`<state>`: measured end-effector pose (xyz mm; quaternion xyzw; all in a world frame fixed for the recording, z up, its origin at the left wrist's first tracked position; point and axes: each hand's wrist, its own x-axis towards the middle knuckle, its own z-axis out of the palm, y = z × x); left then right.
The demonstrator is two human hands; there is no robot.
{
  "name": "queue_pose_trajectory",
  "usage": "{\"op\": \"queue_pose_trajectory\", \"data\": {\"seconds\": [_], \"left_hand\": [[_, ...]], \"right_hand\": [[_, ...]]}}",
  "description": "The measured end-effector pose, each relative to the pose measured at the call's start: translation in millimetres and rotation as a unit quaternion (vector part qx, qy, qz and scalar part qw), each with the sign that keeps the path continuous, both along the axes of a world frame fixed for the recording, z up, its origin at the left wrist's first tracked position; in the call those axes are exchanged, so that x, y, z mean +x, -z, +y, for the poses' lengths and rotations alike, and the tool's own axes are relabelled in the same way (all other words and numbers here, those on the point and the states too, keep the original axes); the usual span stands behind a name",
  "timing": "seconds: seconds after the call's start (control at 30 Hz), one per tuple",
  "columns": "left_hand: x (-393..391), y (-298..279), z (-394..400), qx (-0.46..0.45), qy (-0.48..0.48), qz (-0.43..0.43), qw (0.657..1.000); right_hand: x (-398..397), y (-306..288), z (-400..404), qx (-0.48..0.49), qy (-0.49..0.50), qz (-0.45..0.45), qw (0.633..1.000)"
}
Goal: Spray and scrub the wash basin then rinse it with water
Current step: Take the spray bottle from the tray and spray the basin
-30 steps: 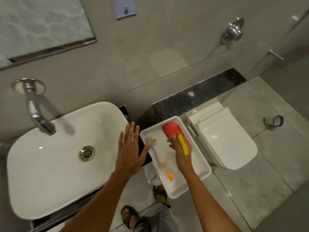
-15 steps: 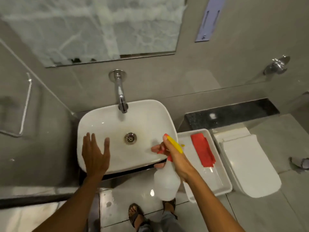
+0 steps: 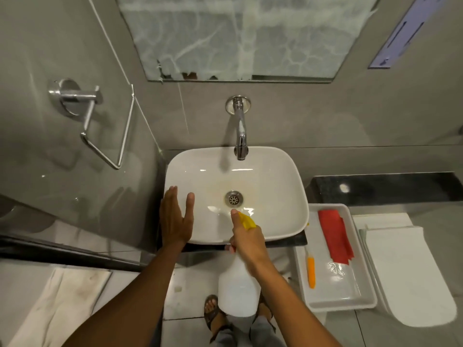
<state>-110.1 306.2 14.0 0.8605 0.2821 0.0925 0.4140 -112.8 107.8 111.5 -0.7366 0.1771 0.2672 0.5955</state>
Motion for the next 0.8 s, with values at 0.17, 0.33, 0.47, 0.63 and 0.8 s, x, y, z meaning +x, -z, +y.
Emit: {"op": "queue_pose_trajectory", "data": {"seconds": [0.17, 0.33, 0.47, 0.63, 0.8], "left_hand": [[-0.5, 2.9, -2.4, 0.022, -0.006, 0.008, 1.000], [1.0, 5.9, -3.6, 0.051, 0.005, 0.020, 0.999], [0.3, 7.7, -3.9, 0.064, 0.007, 0.022, 0.998], [0.3, 6.0, -5.0, 0.074, 0.010, 0.015, 0.997], [-0.3, 7.3, -5.5, 0.070, 0.003, 0.007, 0.998]], "right_hand": [[17.4, 0.6, -7.7, 0.114, 0.074, 0.047, 0.990], [28.7, 4.1, -30.7, 0.052, 0.132, 0.002, 0.990], [25.4, 8.2, -58.3, 0.062, 0.149, -0.007, 0.987], [12.8, 12.4, -88.8, 0.062, 0.172, -0.005, 0.983], [-6.5, 15.2, -90.0, 0.033, 0.153, -0.014, 0.988]]}}
